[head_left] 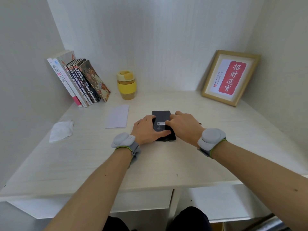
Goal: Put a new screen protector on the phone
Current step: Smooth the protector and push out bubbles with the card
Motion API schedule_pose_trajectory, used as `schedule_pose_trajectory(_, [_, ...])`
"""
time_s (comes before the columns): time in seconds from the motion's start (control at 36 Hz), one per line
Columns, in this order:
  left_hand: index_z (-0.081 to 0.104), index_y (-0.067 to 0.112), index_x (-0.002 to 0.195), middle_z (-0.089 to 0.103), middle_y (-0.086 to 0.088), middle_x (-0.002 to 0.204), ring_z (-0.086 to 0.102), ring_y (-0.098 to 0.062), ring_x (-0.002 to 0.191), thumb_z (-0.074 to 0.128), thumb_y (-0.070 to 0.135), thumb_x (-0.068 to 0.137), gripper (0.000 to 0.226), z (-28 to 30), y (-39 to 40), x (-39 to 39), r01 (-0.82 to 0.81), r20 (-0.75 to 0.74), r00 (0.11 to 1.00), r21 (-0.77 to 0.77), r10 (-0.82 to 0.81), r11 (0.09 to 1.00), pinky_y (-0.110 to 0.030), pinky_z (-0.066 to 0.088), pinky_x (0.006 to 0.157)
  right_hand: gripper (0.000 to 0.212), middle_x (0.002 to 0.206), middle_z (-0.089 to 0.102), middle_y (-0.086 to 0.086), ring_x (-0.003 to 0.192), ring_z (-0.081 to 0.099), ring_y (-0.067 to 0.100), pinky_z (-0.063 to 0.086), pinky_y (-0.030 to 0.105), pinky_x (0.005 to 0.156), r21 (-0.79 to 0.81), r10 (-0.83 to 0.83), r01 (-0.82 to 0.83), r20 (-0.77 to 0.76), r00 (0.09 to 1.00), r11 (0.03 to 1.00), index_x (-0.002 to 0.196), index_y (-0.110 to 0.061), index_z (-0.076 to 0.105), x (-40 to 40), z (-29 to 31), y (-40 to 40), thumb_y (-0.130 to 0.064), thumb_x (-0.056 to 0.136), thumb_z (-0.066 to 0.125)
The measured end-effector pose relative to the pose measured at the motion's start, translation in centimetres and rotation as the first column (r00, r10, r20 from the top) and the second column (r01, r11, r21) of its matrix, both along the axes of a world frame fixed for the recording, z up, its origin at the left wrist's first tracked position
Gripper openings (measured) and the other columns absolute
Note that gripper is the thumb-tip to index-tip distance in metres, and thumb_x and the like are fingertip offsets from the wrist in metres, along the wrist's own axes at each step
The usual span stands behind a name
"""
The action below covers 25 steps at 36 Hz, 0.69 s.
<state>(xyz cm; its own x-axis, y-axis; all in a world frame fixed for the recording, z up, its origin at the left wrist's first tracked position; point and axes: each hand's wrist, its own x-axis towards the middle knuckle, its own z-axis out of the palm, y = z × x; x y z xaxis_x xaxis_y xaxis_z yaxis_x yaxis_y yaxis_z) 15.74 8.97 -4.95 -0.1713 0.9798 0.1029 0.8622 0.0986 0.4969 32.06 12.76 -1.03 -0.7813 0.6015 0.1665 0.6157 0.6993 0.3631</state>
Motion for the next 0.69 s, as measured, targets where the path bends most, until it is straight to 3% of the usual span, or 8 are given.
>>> schedule_pose_trajectory(0.33, [0.035,0.020,0.140,0.049,0.003,0.137,0.047,-0.017,0.123,0.061,0.076,0.069,0.095,0.3,-0.2,0.1,-0.001,0.011,1.000,-0.004,0.001,1.000,-0.033,0.032,0.107,0.026,0.107,0.059,0.004,0.100,0.051,0.023,0.036,0.031,0.063,-0.036,-0.056,0.056,-0.013,0.998,0.998,0.114,-0.015,0.062,-1.0,0.8,0.4,-0.009,0.097,0.044])
schedule_pose_trajectory(0.69, [0.038,0.022,0.135,0.051,0.006,0.131,0.050,-0.015,0.117,0.060,0.079,0.065,0.093,0.4,-0.3,0.1,0.001,0.015,1.000,-0.020,0.000,1.000,-0.032,0.035,0.104,0.027,0.100,0.059,-0.001,0.094,0.051,0.020,0.036,0.030,0.062,-0.073,0.053,-0.054,-0.018,0.998,0.996,0.108,-0.020,0.064,0.3,0.9,-0.7,-0.008,0.096,0.043])
